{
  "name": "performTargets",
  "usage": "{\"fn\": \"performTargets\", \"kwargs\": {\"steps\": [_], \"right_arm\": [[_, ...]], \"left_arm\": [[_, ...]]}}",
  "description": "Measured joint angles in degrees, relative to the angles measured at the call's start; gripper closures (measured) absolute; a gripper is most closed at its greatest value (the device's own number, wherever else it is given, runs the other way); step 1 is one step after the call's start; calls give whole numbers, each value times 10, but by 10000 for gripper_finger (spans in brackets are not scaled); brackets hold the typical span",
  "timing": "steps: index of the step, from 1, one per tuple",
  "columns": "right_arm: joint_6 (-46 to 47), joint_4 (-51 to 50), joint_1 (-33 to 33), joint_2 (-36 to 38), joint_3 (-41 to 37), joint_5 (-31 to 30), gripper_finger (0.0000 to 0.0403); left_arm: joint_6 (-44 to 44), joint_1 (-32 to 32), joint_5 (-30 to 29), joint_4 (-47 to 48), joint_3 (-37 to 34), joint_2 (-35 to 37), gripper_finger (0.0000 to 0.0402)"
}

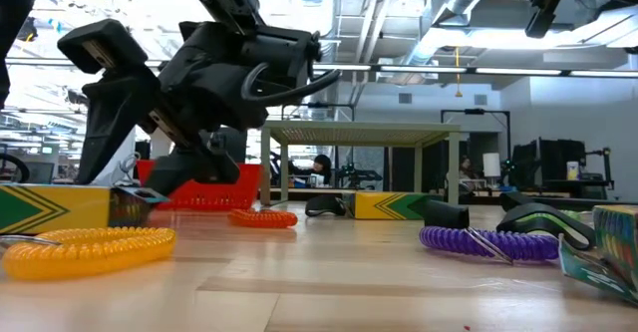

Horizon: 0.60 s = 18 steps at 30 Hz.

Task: Pick & Place Office Desk Supplies
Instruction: Put the yellow crayon box into the red bin

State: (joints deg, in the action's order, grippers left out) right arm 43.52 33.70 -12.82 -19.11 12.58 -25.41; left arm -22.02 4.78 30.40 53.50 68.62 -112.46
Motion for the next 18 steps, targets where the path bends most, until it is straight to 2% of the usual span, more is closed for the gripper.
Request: {"fn": "performTargets", "kwargs": {"steps": [8, 18], "right_arm": [[0, -3, 1, 0, 0, -4, 220], [2, -20, 1, 0, 0, -17, 220]], "left_arm": [[3, 0, 6, -26, 26, 0, 171], [14, 2, 12, -63, 25, 0, 173]]}}
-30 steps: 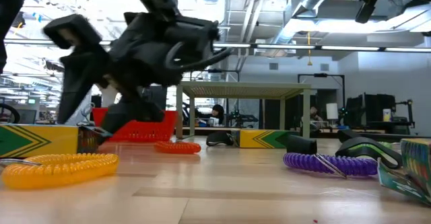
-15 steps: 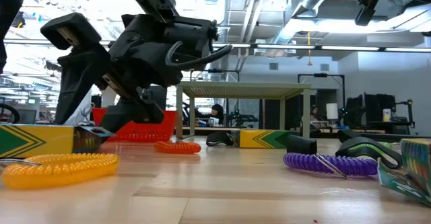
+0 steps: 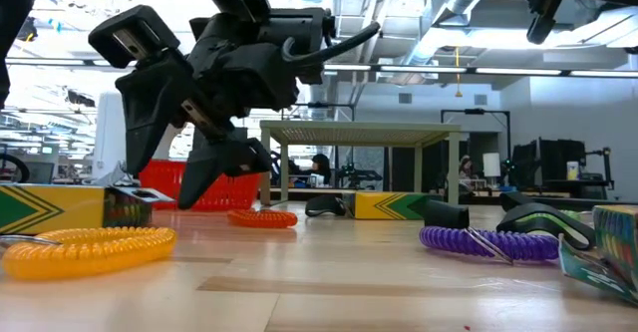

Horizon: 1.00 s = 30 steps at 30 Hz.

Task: Pick & Place Office Desk Supplies
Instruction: Put the yellow crayon box into the red bin

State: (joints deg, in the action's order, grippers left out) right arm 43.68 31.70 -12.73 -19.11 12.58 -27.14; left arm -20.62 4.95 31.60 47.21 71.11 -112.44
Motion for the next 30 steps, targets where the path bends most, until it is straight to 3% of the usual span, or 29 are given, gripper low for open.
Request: {"fn": "performTargets", "kwargs": {"steps": [13, 30], "right_arm": [[3, -14, 0, 0, 0, -2, 220], [4, -14, 0, 0, 0, -15, 220]], "left_arm": [[2, 0, 18, -6, -27, 0, 184], [14, 0, 28, -12, -27, 0, 311]]}}
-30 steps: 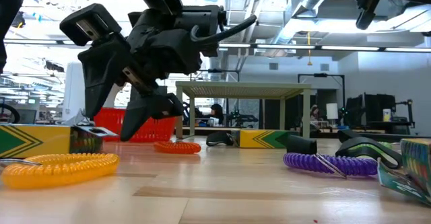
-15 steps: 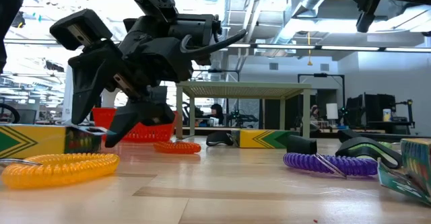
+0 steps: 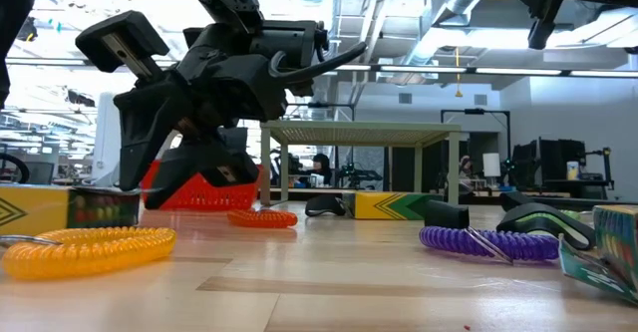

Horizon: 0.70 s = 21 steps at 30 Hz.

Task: Pick & Place Office Desk Supplies
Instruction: Put the yellow crayon box into the red bin

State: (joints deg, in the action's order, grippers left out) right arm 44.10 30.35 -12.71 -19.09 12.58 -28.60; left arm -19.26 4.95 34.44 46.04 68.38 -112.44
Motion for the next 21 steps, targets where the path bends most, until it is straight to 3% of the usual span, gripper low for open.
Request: {"fn": "performTargets", "kwargs": {"steps": [12, 21], "right_arm": [[0, 0, 0, 0, 0, 0, 220], [5, 0, 0, 0, 0, 0, 220]], "left_arm": [[12, 0, 5, 1, 0, 0, 395], [36, -2, 41, 0, 0, 1, 400]]}}
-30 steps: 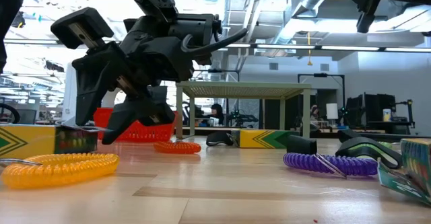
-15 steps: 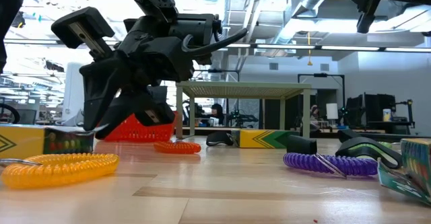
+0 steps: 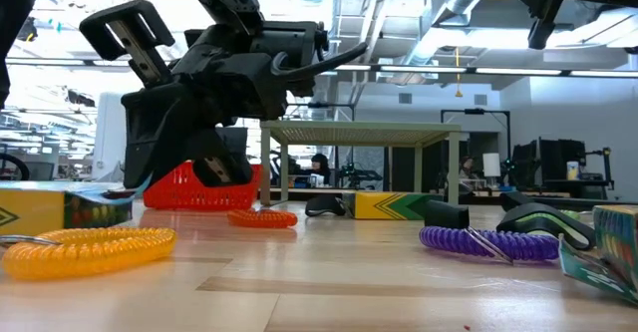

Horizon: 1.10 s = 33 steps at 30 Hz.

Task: Pick & Place Office Desk Supplies
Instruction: Put the yellow crayon box into the red bin

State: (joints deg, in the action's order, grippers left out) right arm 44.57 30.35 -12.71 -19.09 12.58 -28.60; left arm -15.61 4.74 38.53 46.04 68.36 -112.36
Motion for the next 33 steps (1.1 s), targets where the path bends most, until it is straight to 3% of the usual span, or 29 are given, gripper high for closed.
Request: {"fn": "performTargets", "kwargs": {"steps": [11, 20, 26, 33], "right_arm": [[9, -1, 0, 0, 0, -2, 220], [9, -1, 1, 0, 0, -6, 220], [9, -2, 1, 0, 0, -17, 220], [9, -2, 1, 0, 0, -21, 220]], "left_arm": [[89, -13, -3, -62, 0, 76, 401], [167, -19, -54, -88, 0, 170, 401], [251, -18, -121, -134, 0, 217, 401], [348, -15, -255, -154, 0, 250, 402]]}}
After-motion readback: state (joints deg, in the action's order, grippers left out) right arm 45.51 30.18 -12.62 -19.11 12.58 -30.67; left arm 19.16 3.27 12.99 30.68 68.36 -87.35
